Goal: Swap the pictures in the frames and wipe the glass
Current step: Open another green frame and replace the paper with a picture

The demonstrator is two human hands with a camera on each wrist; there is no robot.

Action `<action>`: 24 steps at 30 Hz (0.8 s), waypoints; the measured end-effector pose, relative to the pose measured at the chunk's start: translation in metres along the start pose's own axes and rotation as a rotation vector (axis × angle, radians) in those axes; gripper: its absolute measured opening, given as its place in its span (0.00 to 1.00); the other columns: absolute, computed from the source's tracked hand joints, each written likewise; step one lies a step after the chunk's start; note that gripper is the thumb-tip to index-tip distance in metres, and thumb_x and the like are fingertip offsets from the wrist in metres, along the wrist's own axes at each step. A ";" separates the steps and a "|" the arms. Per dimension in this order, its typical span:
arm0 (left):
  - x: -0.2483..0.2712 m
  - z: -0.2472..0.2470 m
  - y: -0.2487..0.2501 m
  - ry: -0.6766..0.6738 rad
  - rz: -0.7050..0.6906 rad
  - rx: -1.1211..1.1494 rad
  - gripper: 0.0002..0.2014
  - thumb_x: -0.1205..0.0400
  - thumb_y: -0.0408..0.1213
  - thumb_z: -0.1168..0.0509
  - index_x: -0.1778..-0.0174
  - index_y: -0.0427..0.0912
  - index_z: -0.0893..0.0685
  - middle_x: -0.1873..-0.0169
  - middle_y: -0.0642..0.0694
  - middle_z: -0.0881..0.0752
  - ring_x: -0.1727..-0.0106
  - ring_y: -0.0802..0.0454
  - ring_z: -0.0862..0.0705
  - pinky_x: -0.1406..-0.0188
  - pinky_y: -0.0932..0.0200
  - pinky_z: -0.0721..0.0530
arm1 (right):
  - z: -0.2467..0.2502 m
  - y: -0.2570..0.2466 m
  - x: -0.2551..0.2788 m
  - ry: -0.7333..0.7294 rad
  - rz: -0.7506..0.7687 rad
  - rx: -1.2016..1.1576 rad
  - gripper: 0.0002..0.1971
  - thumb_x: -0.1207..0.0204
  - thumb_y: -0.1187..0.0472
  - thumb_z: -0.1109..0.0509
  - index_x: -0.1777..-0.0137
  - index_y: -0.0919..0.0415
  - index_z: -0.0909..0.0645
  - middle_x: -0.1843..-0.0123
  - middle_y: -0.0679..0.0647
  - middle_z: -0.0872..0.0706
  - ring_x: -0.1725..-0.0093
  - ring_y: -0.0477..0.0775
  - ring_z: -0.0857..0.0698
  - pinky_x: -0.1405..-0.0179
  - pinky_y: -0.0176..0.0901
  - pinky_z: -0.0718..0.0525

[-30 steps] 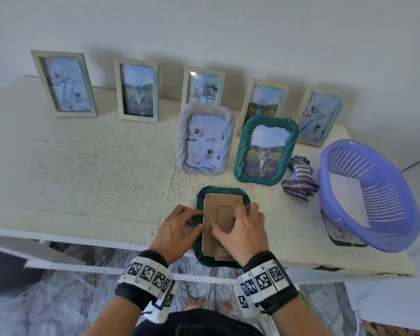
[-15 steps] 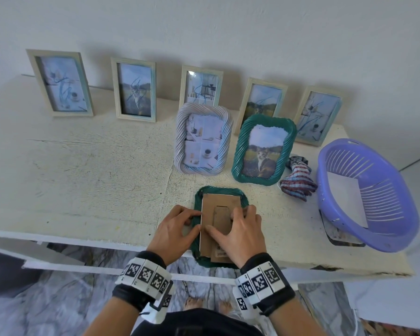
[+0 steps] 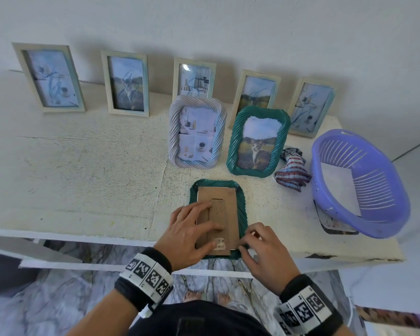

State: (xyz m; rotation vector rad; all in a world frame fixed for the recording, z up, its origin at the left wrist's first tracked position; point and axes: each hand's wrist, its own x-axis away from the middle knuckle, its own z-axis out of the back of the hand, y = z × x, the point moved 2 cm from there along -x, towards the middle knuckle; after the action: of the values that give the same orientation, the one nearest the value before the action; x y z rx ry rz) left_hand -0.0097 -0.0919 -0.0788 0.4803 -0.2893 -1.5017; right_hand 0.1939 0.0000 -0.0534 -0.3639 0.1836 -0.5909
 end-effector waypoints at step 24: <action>0.002 -0.005 -0.002 0.040 0.027 0.036 0.18 0.22 0.63 0.39 0.38 0.70 0.20 0.22 0.55 0.32 0.19 0.50 0.38 0.21 0.36 0.42 | -0.006 -0.004 0.007 0.030 -0.152 -0.047 0.04 0.25 0.58 0.30 0.55 0.56 0.21 0.54 0.47 0.24 0.57 0.47 0.22 0.62 0.38 0.20</action>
State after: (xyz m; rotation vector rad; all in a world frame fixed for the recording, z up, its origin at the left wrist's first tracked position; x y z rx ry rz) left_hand -0.0087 -0.0938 -0.0840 0.5331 -0.2910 -1.4614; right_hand 0.1961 -0.0093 -0.0575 -0.4172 0.1998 -0.7426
